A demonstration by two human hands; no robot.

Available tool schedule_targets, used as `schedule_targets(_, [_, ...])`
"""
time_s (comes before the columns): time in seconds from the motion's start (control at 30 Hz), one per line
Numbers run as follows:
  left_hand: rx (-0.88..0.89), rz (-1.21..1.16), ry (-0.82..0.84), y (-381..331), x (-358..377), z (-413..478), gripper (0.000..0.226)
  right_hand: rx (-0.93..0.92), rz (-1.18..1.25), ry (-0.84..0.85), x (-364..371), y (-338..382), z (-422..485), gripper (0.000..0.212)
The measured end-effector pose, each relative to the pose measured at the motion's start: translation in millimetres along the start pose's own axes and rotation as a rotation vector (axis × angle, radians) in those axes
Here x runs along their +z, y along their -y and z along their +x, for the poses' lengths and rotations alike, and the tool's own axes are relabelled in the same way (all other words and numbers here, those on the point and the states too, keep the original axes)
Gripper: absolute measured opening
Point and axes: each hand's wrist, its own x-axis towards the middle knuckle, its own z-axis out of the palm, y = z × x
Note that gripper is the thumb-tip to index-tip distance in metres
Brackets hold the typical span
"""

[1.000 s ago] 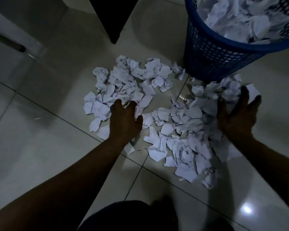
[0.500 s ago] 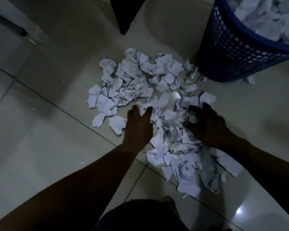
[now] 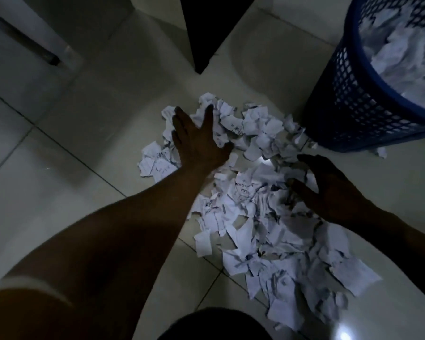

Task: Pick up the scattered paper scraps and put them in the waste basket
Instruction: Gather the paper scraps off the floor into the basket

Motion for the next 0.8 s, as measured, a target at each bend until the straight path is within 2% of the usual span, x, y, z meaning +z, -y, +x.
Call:
schedule_targets(0.07, [-0.037,-0.01,0.116,2.7,4.6,18.7,0.102,-0.027,0.001,-0.016,3.0,-0.7,3.3,0.074])
schedule_targets(0.17, [0.014,0.039,0.214,2.5,22.6,12.2,0.091,-0.042,-0.009,0.0,4.9,-6.5,5.3,0.076])
schedule_targets(0.3, [0.234,0.031,0.1,-2.2,47.0,-29.2,0.063,-0.114,-0.036,-0.013,5.6,-16.1,17.9,0.079])
schedule_targets(0.4, [0.296,0.048,0.115,-7.4,51.1,-54.3,0.053,-0.177,-0.068,-0.034,1.1,-17.8,36.3,0.069])
schedule_targets(0.47, [0.352,0.047,0.097,-9.9,50.3,-65.8,0.052,-0.231,-0.125,-0.065,2.0,-12.9,51.5,0.066])
schedule_targets(0.53, [0.39,-0.002,0.116,-9.0,49.9,-73.2,0.058,-0.249,-0.131,-0.053,10.3,-8.3,72.2,0.071])
schedule_targets(0.6, [0.383,-0.046,0.126,-6.2,49.3,-78.5,0.064,-0.182,-0.004,0.044,19.8,-0.4,91.2,0.089])
schedule_targets(0.67, [0.367,-0.085,0.05,-4.7,46.0,-81.1,0.068,-0.069,0.035,0.094,32.7,-1.4,107.9,0.104])
schedule_targets(0.73, [0.356,-0.073,-0.056,-3.3,38.2,-79.7,0.069,-0.034,-0.127,0.074,41.6,-3.9,108.8,0.099])
schedule_targets(0.8, [0.354,-0.021,-0.095,-4.9,28.5,-74.7,0.069,-0.139,-0.216,0.071,41.0,2.3,91.2,0.084])
